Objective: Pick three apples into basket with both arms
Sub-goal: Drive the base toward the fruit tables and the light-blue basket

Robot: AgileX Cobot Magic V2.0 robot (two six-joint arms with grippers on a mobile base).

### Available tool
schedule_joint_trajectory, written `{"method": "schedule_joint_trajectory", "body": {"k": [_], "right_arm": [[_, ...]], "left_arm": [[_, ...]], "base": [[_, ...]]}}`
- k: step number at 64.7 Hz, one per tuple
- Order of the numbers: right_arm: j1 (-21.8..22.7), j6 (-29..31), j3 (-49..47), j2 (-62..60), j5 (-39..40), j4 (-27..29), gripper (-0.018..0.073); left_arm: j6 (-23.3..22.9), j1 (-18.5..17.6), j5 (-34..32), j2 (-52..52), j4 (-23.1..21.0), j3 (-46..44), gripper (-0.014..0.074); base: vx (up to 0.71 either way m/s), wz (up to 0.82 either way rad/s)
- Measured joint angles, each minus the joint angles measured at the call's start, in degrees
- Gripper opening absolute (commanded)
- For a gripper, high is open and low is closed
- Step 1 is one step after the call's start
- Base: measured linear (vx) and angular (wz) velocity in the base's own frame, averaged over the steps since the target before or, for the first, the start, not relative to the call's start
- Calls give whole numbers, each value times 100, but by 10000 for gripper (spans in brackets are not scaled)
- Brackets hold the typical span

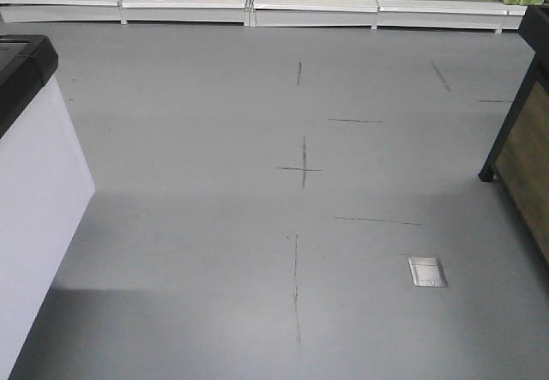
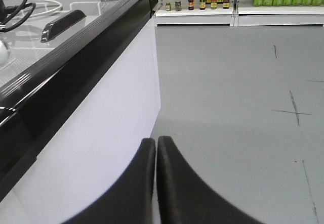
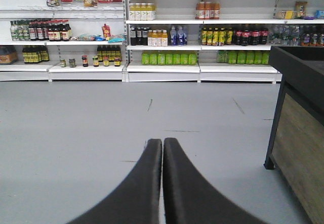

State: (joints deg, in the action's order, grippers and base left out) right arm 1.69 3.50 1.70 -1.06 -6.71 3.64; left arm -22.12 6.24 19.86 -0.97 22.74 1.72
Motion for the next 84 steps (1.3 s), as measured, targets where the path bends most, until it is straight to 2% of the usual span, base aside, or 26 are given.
{"method": "schedule_joint_trajectory", "body": {"k": [84], "right_arm": [[0,0,0,0,0,0,-8]], "left_arm": [[0,-64,0,0,0,0,-7]], "base": [[20,-18]]}}
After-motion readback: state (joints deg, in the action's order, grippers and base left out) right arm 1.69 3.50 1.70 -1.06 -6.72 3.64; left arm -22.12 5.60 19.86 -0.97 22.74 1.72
